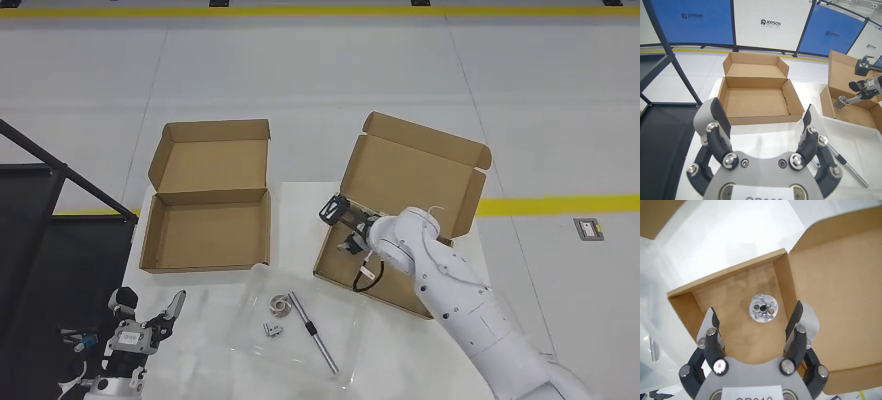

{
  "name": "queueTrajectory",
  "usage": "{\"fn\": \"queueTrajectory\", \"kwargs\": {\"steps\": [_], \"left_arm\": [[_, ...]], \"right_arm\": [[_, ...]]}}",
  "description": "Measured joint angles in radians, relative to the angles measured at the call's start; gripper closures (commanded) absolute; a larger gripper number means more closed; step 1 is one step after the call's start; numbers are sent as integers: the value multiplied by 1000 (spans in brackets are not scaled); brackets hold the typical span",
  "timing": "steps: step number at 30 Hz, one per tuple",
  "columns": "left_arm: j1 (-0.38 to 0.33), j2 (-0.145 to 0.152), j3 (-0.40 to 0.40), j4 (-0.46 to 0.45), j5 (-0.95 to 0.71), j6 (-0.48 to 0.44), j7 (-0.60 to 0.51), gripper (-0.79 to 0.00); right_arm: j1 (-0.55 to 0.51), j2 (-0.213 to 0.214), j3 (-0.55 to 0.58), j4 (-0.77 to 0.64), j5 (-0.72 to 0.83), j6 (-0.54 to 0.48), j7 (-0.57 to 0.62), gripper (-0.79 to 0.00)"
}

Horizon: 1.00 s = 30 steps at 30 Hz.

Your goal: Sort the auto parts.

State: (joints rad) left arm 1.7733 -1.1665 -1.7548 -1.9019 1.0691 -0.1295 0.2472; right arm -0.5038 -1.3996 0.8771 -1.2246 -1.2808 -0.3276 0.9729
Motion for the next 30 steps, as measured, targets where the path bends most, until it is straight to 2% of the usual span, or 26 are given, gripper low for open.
{"fn": "queueTrajectory", "kwargs": {"steps": [5,8,11,13,22,26,28,30], "left_arm": [[0,0,0,0,0,0,0,-785],[0,0,0,0,0,0,0,-785],[0,0,0,0,0,0,0,-785],[0,0,0,0,0,0,0,-785],[0,0,0,0,0,0,0,-785],[0,0,0,0,0,0,0,-785],[0,0,0,0,0,0,0,-785],[0,0,0,0,0,0,0,-785]], "right_arm": [[-166,35,43,-357,-45,-33,149,-785],[-213,37,0,-471,-60,-63,253,-785],[-202,24,-71,-482,-10,-114,354,-785],[-195,21,-84,-476,3,-122,370,-785],[-197,22,-81,-475,2,-121,364,-785],[-206,21,-102,-438,-3,-182,277,-785],[-201,10,-137,-431,-24,-139,296,-785],[-194,-9,-183,-425,-40,-40,337,-785]]}}
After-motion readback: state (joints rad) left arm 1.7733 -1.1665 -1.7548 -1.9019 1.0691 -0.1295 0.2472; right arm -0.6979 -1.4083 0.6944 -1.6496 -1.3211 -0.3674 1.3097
